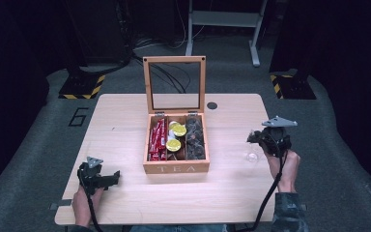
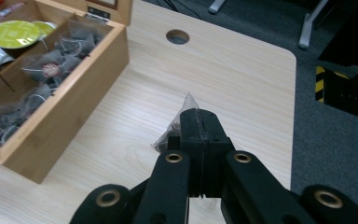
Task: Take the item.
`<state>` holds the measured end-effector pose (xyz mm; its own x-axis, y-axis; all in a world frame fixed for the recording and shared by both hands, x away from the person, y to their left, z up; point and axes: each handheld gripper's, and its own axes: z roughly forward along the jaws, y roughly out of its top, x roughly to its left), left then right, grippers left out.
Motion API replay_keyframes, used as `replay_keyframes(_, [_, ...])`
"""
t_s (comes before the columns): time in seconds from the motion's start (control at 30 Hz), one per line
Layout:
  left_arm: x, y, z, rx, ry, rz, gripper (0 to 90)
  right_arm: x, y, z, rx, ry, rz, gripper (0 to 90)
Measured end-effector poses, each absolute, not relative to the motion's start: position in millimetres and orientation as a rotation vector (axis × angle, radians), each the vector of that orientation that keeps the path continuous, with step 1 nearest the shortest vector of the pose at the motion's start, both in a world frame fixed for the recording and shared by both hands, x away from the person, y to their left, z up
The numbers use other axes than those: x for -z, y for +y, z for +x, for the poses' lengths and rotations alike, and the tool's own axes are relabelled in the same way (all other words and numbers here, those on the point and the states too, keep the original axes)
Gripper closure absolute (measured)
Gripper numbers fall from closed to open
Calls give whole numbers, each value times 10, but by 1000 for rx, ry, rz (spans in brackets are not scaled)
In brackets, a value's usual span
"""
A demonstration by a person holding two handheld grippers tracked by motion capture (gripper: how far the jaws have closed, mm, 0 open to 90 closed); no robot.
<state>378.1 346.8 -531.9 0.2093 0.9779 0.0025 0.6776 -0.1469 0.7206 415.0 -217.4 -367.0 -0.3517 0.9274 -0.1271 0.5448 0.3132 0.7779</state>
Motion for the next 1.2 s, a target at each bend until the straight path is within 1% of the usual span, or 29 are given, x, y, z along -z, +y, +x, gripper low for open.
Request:
replay_keyframes(0.43, [5319, 3468, 3782, -657, 1532, 1895, 3, 3817, -2379, 4246, -806, 1991, 1388, 900])
replay_keyframes(0.7, [5319, 3467, 3784, -656, 1532, 1896, 3, 3879, -2419, 4284, -784, 1992, 1421, 900])
replay_keyframes(1.2, [5319, 3467, 3784, -656, 1532, 1896, 3, 4095, -2399, 4348, -774, 2018, 1471, 898])
